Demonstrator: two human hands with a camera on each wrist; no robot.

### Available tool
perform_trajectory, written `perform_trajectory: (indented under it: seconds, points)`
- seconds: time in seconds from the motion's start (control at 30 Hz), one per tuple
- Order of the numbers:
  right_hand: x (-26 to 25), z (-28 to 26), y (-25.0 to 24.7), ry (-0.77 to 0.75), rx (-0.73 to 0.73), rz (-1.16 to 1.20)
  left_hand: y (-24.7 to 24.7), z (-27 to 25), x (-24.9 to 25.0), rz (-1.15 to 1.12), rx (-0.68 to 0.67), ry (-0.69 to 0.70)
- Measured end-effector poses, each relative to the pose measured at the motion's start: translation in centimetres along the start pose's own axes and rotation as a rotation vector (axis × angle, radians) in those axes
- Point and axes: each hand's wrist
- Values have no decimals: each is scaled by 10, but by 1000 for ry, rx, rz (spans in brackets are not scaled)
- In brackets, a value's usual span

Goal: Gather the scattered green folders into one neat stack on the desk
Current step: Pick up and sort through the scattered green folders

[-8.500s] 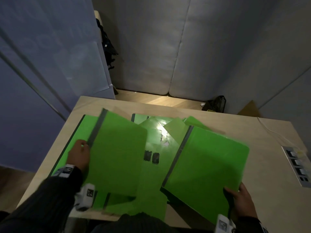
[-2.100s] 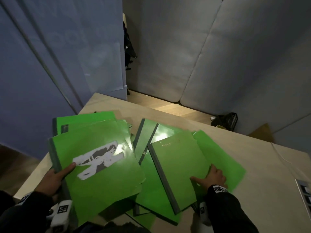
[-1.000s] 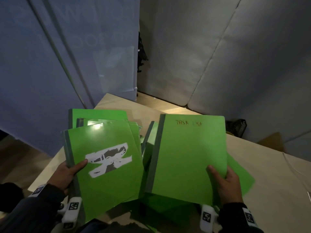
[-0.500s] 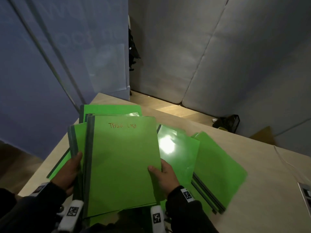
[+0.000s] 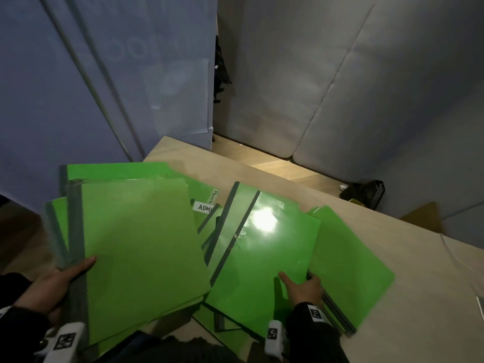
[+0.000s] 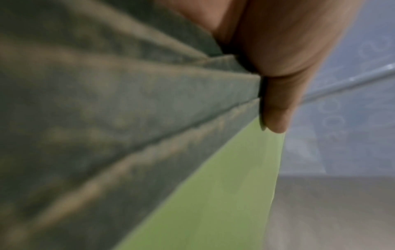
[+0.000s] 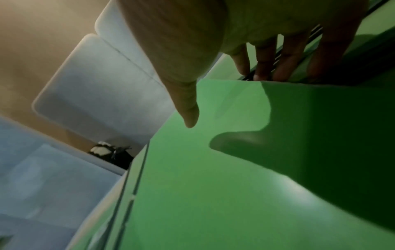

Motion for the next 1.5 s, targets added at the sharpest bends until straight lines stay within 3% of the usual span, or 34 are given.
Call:
perform_trajectory:
  seconds: [0.1,0.17,0.33,0.4,0.6,0.7,0.87,1.0,1.1,1.27,1.5]
  points:
    - [1,-3,0,54,-43,89,-43,48,-30,-129,47,-62]
    - [1,1,-2,56,-76,154,-44,40,-18,-196,29,-141]
    - [5,16,-28,75,-128,263,-52,43,-6,-424,145,-126]
    - [13,20,-41,98,-147,326,-46,37,3,-496,109,-147]
    - [11,11,-43,142,-208,425,-34,13,13,-433,-22,-78]
    - [4,14,-14,34,-204,301,-36,18,8,-392,-90,-75]
    - [-25,-5,-7,24,-184,249,-39,13,4,-253,-58,-52]
    - [-30,-7,-12,31,-188,236,-63,39,-21,-289,54,-85]
    - [-31,-12,-15,22,-176,272,-73,42,-28,-347,45,-85]
    - [-26,-27,-20,150,-299,408,-51,18,-17,-327,-32,-118]
    - [-15,-27,-28,186,-498,451,-39,16,-14,-351,-42,-102]
Point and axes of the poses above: each hand's wrist, its own z-axis towards the middle knuckle, its own y-axis out of the palm, x = y × z, and after that the axes turned 9 degrees about x, right-handed
